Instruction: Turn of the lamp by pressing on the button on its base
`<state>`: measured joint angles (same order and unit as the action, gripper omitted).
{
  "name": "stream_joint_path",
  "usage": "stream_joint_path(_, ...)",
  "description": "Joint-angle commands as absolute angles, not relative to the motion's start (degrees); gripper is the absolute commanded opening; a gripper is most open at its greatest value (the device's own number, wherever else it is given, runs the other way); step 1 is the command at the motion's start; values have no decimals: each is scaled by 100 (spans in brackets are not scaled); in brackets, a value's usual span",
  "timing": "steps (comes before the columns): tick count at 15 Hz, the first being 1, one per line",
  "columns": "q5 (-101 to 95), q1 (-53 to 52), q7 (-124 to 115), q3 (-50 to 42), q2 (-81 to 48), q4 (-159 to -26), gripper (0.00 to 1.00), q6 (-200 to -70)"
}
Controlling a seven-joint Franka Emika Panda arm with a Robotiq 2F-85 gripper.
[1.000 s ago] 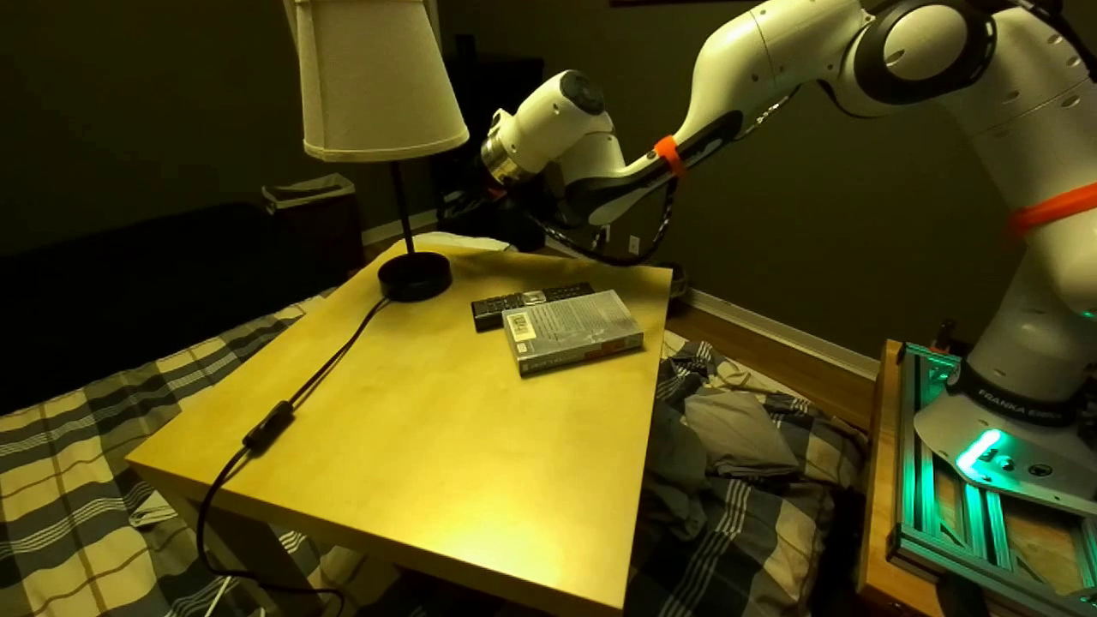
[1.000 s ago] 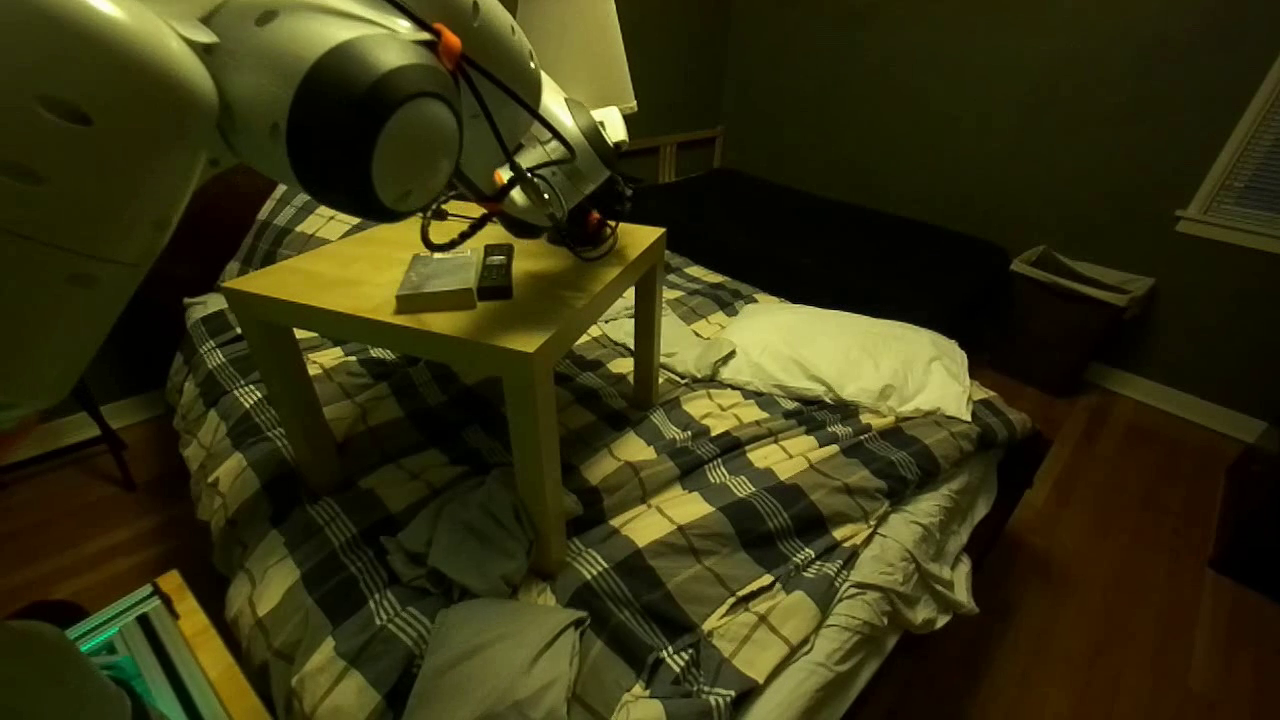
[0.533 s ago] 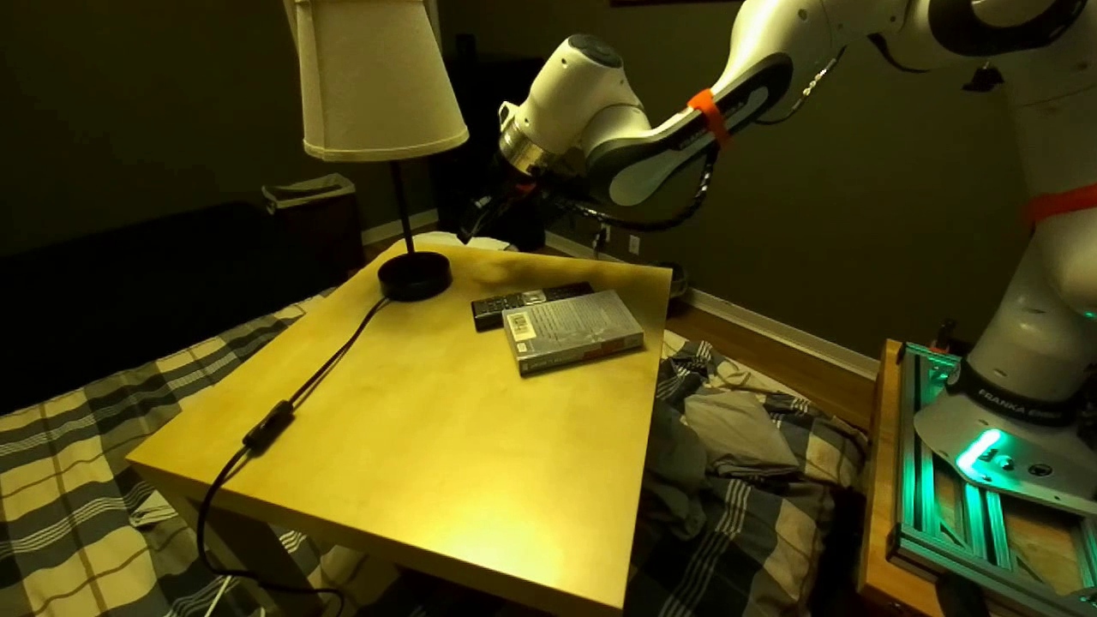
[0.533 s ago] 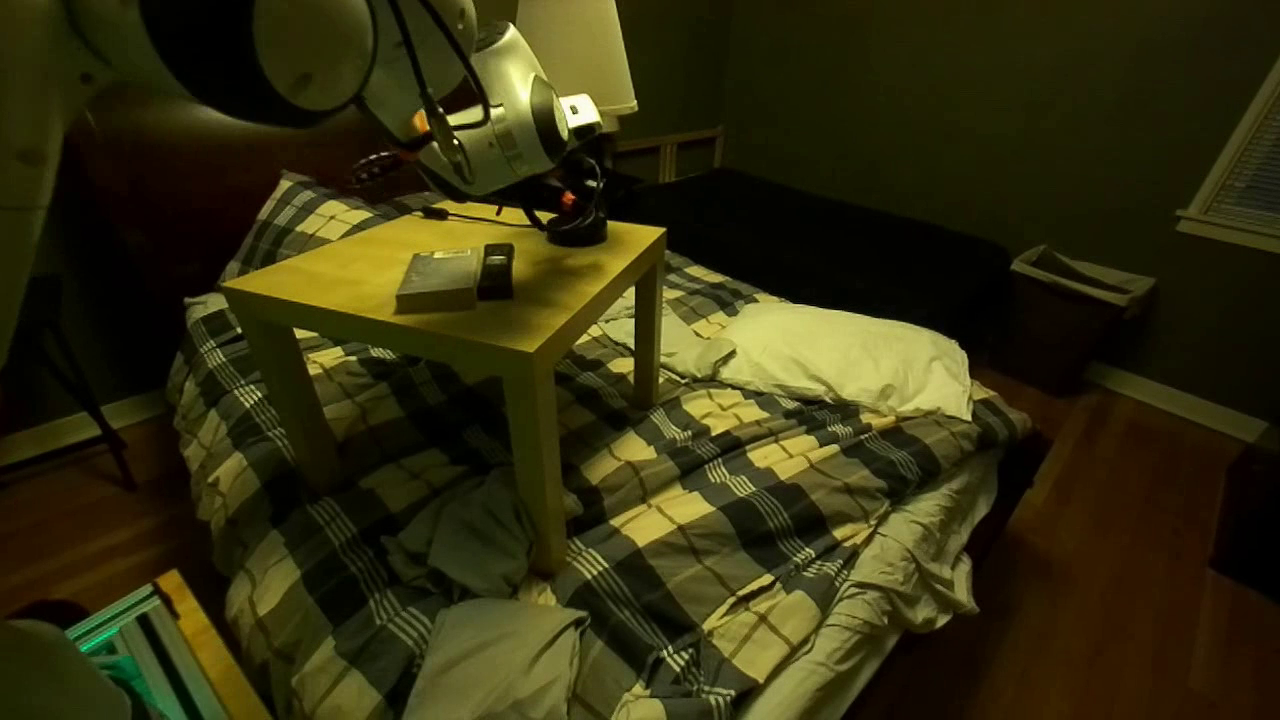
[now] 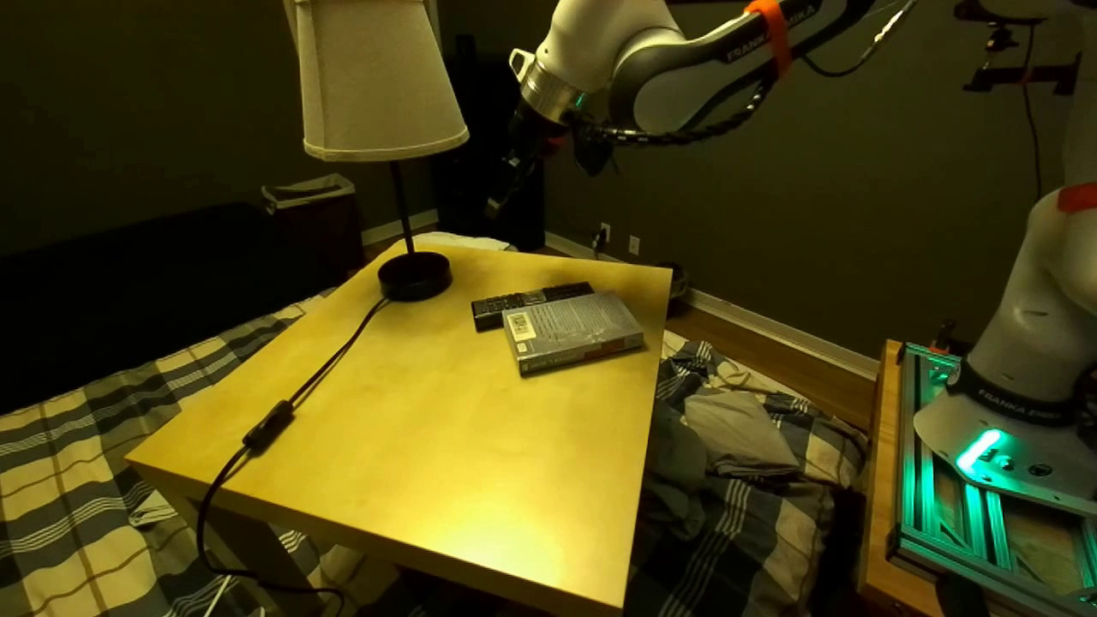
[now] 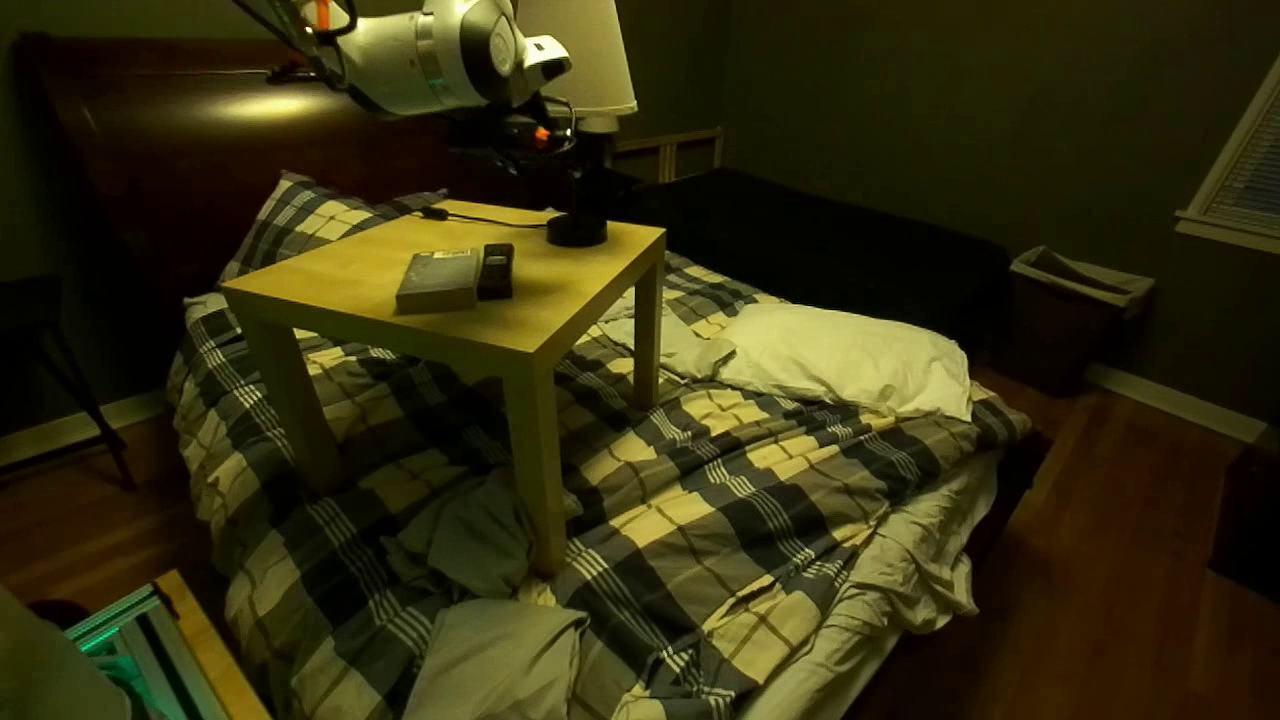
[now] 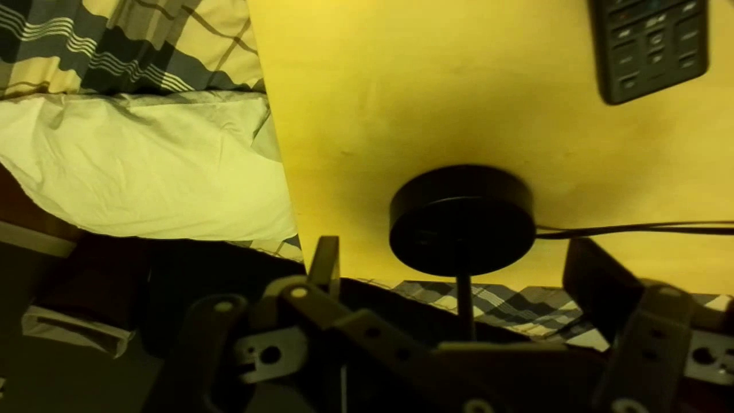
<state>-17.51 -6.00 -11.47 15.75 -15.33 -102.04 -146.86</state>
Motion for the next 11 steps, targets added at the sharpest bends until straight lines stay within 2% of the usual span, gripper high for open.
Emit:
stream_joint_path(1,-1323,-898,-513,1363,-862,-10393,99,-13566)
stream_joint_path(4,-804,-918,163,1427,-594,-10263,100,-12732)
stream_joint_path(6,95,-861,1026,1488,-444,-10367,100,-12924)
stream_joint_path(7,-499,-996,395,1367,-618,-10179,100,-12851)
stream_joint_path(11,-423,-1019,485,1335,-589,-10168,100,-12850)
